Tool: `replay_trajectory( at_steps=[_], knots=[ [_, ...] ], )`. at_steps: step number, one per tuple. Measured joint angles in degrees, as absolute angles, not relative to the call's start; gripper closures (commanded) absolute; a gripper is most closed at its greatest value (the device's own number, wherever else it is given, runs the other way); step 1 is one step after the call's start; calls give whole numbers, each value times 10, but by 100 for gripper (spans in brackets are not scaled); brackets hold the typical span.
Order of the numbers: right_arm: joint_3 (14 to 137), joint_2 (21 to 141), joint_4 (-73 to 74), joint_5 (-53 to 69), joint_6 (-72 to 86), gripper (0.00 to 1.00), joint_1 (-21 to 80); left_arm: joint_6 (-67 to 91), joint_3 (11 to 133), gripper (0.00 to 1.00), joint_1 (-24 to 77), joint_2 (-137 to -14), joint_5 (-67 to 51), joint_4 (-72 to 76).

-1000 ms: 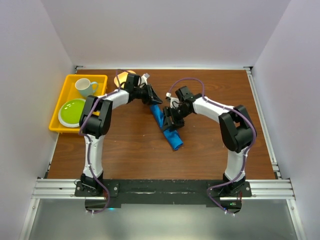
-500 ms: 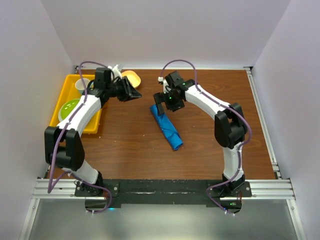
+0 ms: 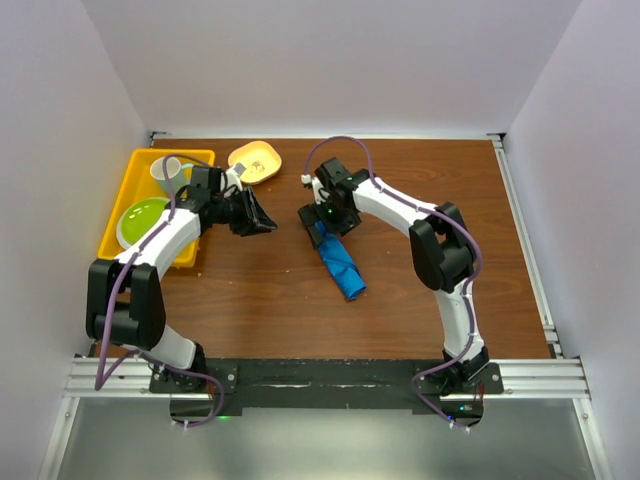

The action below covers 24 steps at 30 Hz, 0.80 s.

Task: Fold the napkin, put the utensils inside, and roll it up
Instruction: Roll the napkin with the utensil, then neatly place the rolled napkin to the corner

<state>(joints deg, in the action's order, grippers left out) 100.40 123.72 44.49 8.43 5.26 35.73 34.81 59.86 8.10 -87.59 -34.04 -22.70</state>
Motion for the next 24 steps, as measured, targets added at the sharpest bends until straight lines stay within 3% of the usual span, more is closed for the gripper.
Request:
replay_trajectory(
  at_steps=[18, 24],
  knots=[
    [964, 1237, 423, 81, 22, 2, 377, 348, 598, 66, 81, -876, -367, -213],
    [960, 1236, 419, 18, 32, 6, 405, 348, 596, 66, 81, -876, -371, -206]
  ],
)
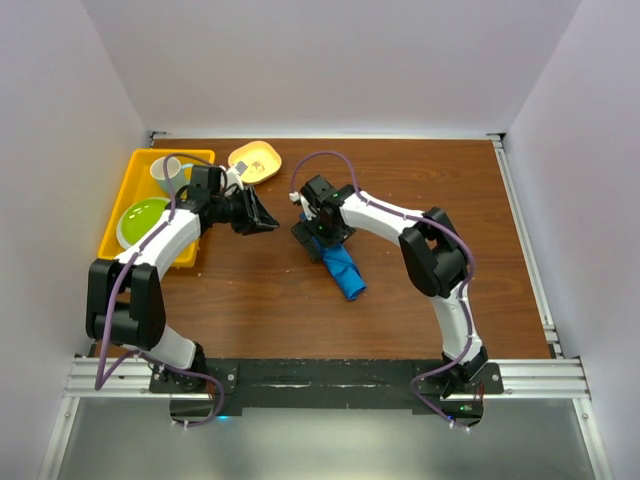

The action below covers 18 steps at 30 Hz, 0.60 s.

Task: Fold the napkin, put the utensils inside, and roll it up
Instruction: Neatly place the rolled napkin to the corner

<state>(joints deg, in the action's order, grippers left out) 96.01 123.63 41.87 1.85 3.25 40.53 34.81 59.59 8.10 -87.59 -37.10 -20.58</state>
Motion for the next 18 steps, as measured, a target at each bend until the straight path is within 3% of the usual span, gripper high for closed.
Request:
replay_trajectory(
  at_steps=[4, 18],
  knots=[
    [957, 1238, 420, -30, 48, 19, 430, 348, 593, 66, 81, -876, -372, -204],
    [959, 1239, 425, -114, 105, 44, 462, 348, 579, 66, 80, -874, -375, -202]
  ],
)
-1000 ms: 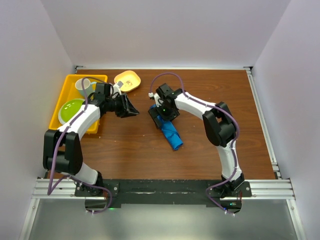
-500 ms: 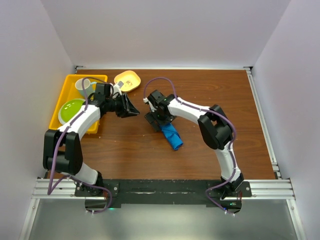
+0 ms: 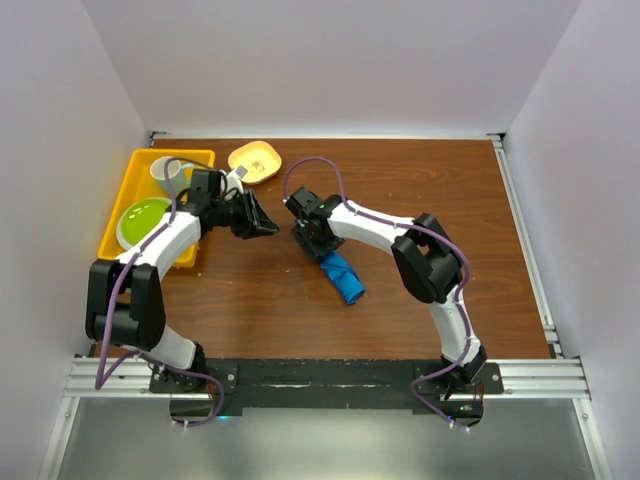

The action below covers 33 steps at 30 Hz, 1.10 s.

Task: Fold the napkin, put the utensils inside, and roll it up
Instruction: Neatly place the rolled napkin to the corner

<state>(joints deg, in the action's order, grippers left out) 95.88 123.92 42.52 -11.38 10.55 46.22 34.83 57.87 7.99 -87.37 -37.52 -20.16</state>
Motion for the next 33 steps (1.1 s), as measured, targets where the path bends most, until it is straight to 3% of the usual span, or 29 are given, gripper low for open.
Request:
replay_trajectory(
  at_steps=[8, 19, 33],
  knots=[
    [927, 1221, 400, -122, 114, 55, 462, 349, 565, 66, 80, -868, -378, -193],
    [837, 1164, 352, -79, -10, 57, 487, 346, 586, 66, 77, -817, -280, -255],
    [734, 1098, 337, -64, -109, 60, 718, 346, 595, 65, 44, -781, -209, -286]
  ],
)
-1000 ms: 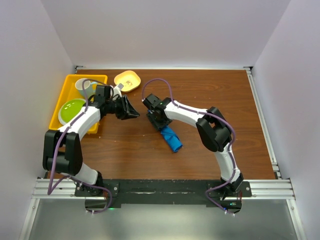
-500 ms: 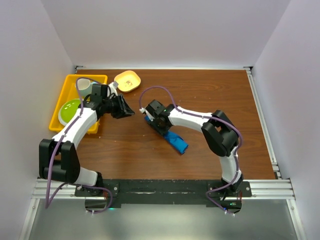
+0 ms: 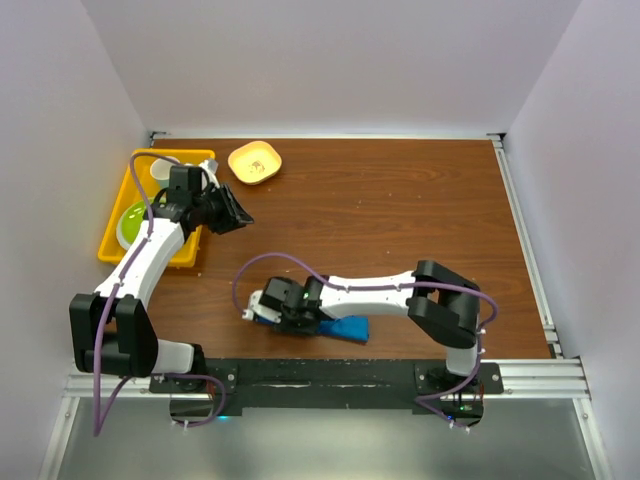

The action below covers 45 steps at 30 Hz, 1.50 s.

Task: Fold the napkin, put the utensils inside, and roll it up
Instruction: Neatly place the rolled napkin to the corner

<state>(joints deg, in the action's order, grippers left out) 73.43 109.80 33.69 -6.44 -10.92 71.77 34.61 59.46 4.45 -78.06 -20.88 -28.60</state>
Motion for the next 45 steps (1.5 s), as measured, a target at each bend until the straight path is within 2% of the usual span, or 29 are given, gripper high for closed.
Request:
replay_trajectory(
  at_steps=[8, 13, 22, 26, 35, 40, 43, 45],
  knots=[
    [698, 1072, 328, -65, -117, 46, 777, 346, 592, 65, 43, -781, -208, -287],
    [698, 1069, 329, -69, -120, 23, 781, 343, 592, 65, 41, -781, -209, -288],
    [724, 1076, 355, -70, -118, 7, 781, 334, 592, 65, 41, -781, -213, -288],
    [749, 1076, 373, -83, -113, 2, 783, 333, 592, 65, 40, -781, -213, -288],
    [827, 987, 439, -124, -64, 2, 784, 333, 592, 62, 26, -781, -213, -279],
    [852, 869, 492, -230, 62, 2, 777, 333, 588, 57, 25, -767, -207, -279],
    [891, 834, 542, -280, 149, 2, 740, 332, 585, 56, 25, -740, -203, -278],
    [908, 827, 573, -296, 201, 2, 695, 332, 585, 48, 27, -727, -200, -274]
  ],
)
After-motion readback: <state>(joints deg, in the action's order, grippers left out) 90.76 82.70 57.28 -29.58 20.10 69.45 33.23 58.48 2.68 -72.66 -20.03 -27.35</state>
